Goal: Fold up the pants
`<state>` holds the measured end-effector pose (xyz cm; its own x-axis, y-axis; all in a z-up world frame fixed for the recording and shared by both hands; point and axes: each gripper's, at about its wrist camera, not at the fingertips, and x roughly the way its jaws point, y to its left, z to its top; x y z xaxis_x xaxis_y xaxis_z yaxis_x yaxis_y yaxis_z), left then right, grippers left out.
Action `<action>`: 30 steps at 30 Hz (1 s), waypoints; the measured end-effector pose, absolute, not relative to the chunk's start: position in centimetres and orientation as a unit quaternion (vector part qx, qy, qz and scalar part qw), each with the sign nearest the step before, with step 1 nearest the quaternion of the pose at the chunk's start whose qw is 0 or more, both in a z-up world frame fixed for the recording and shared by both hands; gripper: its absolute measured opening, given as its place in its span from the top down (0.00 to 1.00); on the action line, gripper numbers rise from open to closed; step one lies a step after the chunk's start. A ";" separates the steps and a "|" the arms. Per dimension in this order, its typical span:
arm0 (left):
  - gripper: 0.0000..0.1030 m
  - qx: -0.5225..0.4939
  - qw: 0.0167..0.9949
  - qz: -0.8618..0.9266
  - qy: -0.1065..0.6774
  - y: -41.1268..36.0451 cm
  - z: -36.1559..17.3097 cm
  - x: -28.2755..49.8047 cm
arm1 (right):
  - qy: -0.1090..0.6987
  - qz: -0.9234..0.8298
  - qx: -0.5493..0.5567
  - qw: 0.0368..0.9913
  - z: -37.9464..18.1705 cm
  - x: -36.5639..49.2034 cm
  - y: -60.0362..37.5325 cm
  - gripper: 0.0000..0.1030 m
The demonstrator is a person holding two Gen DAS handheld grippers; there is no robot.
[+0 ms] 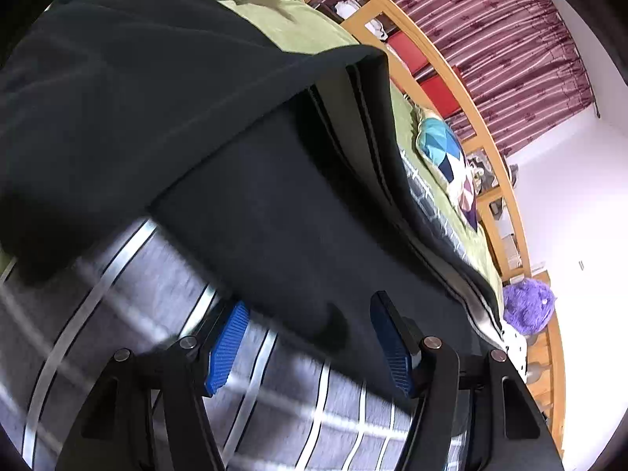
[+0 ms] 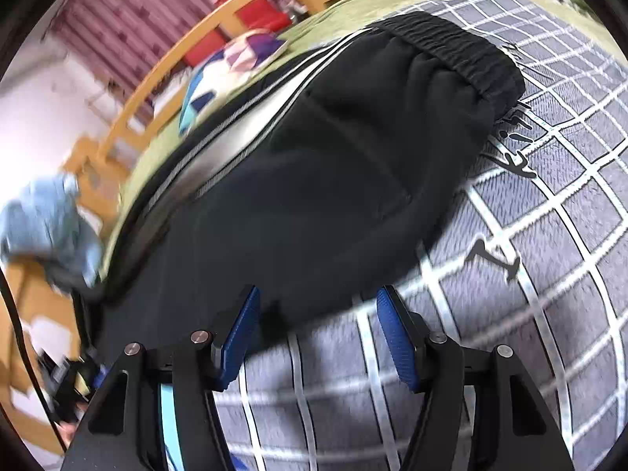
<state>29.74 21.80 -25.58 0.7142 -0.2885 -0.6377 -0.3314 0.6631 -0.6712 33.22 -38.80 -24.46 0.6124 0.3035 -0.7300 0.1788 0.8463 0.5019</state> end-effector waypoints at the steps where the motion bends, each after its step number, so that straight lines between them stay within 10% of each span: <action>1: 0.41 -0.410 0.831 0.016 0.375 21.9 -25.6 30.4 | 0.433 0.036 0.288 0.854 -24.5 33.6 -39.1 0.40; 7: 0.42 -0.417 0.833 0.036 0.362 21.9 -25.7 34.3 | 0.415 0.011 0.331 0.847 -25.5 37.6 -40.2 0.42; 9: 0.44 -0.419 0.832 0.040 0.361 21.9 -25.6 35.0 | 0.413 -0.006 0.328 0.850 -25.5 39.1 -40.1 0.58; 12: 0.87 -0.426 0.824 0.067 0.369 22.7 -25.5 35.8 | 0.412 -0.016 0.317 0.854 -25.2 40.0 -39.8 0.77; 30: 0.90 -0.350 0.855 -0.013 0.383 13.9 -18.5 18.2 | 0.363 -0.017 0.227 0.903 -12.6 20.3 -47.2 0.92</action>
